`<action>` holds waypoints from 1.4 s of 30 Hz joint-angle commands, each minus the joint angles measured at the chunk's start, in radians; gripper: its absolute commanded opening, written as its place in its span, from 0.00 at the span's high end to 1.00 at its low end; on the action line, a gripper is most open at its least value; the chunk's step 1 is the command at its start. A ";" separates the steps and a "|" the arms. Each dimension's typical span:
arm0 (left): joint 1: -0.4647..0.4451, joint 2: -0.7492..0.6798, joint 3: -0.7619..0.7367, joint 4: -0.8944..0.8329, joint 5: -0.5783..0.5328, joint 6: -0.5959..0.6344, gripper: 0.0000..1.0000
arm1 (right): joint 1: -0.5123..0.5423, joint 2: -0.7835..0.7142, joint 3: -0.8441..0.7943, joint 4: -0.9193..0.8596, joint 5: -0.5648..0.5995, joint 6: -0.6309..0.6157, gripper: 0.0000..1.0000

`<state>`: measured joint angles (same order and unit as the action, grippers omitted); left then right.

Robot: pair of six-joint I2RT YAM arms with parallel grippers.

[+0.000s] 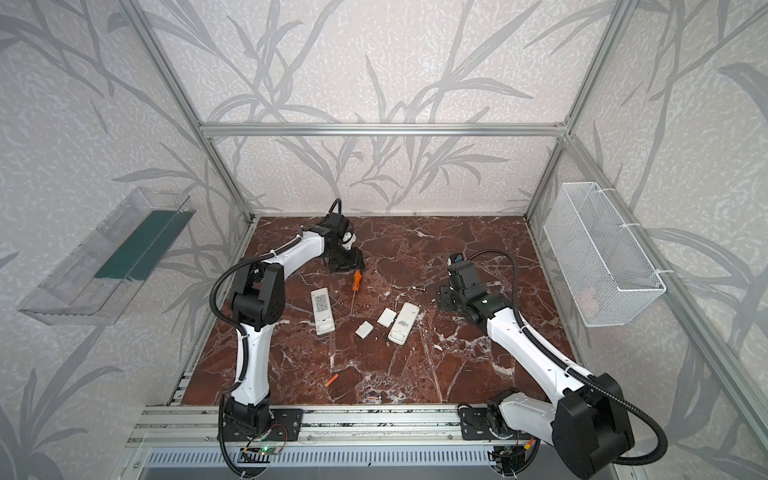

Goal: Unload the batteries from the remote control

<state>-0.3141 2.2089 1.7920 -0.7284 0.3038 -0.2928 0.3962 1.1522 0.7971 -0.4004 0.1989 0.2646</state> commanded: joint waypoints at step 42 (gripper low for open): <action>0.341 -0.751 -1.436 1.613 -0.439 0.236 0.01 | -0.249 0.441 -0.600 1.736 0.055 -0.320 0.01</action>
<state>0.0162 1.4170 0.3962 0.7071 -0.1493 -0.0395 0.1493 1.5696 0.1848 1.1751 0.2962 -0.0536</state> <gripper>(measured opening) 0.994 0.992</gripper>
